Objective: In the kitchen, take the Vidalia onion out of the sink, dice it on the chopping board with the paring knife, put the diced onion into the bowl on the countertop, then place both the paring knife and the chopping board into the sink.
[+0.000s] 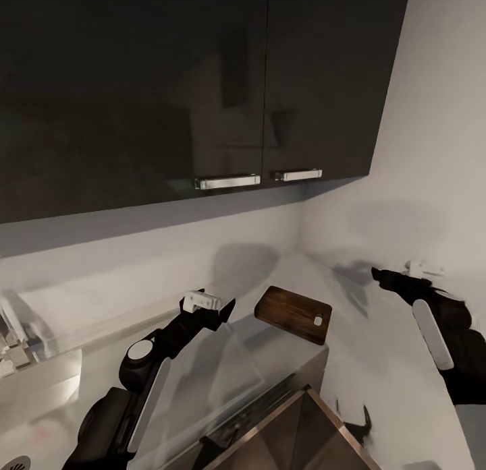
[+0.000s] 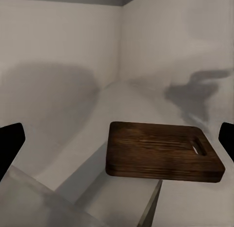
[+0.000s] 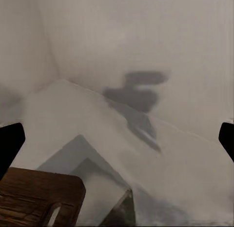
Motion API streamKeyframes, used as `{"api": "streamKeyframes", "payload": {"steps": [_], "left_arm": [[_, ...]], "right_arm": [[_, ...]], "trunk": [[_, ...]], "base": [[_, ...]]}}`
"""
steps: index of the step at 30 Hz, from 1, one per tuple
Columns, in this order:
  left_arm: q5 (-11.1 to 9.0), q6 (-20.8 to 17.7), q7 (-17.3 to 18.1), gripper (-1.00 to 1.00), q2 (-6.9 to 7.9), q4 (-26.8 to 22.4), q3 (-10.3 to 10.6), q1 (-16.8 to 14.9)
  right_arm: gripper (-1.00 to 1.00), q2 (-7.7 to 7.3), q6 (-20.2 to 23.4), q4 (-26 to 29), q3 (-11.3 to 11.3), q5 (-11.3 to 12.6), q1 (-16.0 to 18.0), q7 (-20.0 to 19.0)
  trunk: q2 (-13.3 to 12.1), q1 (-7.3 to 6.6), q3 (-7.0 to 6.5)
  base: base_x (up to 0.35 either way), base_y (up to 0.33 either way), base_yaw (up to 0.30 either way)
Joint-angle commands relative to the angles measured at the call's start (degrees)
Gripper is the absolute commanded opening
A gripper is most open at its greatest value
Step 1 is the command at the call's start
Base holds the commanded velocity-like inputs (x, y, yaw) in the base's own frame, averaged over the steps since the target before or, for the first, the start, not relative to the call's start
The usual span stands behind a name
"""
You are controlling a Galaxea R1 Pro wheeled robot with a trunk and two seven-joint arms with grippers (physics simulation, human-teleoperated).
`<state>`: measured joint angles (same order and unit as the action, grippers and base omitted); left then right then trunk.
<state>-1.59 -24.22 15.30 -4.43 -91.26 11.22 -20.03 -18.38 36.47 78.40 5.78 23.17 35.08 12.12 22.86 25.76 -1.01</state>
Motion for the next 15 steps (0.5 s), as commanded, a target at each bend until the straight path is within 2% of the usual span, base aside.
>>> {"api": "streamKeyframes", "payload": {"steps": [1, 5, 8, 10, 12, 13, 14, 15], "left_arm": [[-0.17, -0.39, 0.17, 1.0, -0.03, -0.06, -0.06, -0.01], [-0.17, -0.39, 0.17, 1.0, -0.05, -0.07, -0.06, -0.03], [-0.17, -0.39, 0.17, 1.0, -0.05, -0.06, -0.06, -0.02], [-0.18, -0.4, 0.17, 1.0, -0.05, -0.06, -0.06, -0.01], [-0.19, -0.42, 0.17, 1.0, -0.05, -0.06, -0.06, -0.03], [-0.18, -0.45, 0.17, 1.0, -0.05, -0.07, -0.06, -0.02], [-0.19, -0.46, 0.17, 1.0, -0.05, -0.06, -0.06, -0.03], [-0.19, -0.46, 0.17, 1.0, -0.05, -0.08, -0.06, -0.03]], "right_arm": [[1.0, 0.64, 0.36, -1.84, -0.8, 0.56, 1.21, 1.29], [1.0, 2.83, 2.94, -10.66, -2.73, 0.56, 6.49, 2.36], [1.0, 4.02, 6.12, -15.02, -3.13, 0.58, 9.86, 2.55], [1.0, 4.53, 7.7, -15.87, -3.19, 0.57, 10.85, 2.61], [1.0, 6.64, 11.57, -16.91, -3.27, 0.57, 12.84, 2.7], [1.0, 9.71, 15.27, -18.48, -3.3, 0.56, 14.63, 3.5], [1.0, 11.02, 16.42, -19.87, -3.3, 0.56, 15.67, 4.56], [1.0, 11.58, 16.83, -20.73, -3.31, 0.56, 16.26, 5.25]], "trunk": [[0.06, 0.02, 0.03], [0.06, 0.02, 0.03], [0.06, 0.02, 0.03], [0.06, 0.02, 0.03], [0.06, 0.02, 0.03], [0.06, 0.02, 0.03], [0.06, 0.02, 0.03], [0.06, 0.02, 0.03]], "base": [[0.0, 0.0, 0.0], [0.0, 0.0, 0.0], [0.0, 0.0, 0.0], [0.0, 0.0, 0.0], [0.0, 0.0, 0.0], [0.0, 0.0, 0.0], [0.0, 0.0, 0.0], [0.0, 0.0, 0.0]]}}
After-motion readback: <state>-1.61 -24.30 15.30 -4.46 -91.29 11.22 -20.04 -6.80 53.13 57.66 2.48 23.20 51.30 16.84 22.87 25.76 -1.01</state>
